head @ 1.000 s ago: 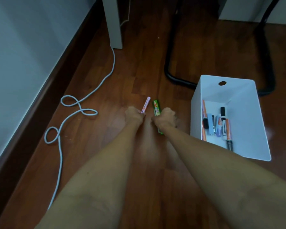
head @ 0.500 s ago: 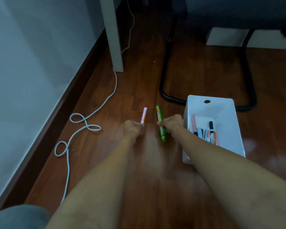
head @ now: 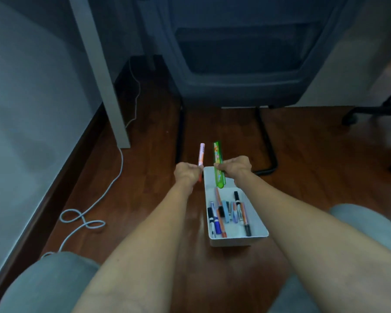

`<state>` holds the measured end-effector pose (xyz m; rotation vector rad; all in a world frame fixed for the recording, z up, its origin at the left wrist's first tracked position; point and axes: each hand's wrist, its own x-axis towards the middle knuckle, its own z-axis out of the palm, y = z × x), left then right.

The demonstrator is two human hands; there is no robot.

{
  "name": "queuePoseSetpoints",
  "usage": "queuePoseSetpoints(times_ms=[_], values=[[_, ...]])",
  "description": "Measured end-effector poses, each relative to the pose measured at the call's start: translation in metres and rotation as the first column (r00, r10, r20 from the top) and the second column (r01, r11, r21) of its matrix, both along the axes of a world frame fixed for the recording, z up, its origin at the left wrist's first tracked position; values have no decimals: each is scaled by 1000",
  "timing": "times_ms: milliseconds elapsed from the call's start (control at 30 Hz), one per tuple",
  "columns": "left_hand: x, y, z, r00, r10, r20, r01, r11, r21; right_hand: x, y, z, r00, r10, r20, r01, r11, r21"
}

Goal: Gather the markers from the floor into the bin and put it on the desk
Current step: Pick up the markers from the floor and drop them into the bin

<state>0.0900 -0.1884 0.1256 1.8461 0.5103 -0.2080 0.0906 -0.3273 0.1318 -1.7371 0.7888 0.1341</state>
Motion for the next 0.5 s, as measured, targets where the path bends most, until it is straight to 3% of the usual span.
queuePoseSetpoints(times_ms=[367,500], values=[[-47,-62,-34,975,-183,-123,189,981,38,-67,-41,-33,992,-48,-119,32,991,-127],[-46,-54,-42,964,-228,-135,240,967,82,-77,-46,-47,997,-38,-70,26,986,-164]])
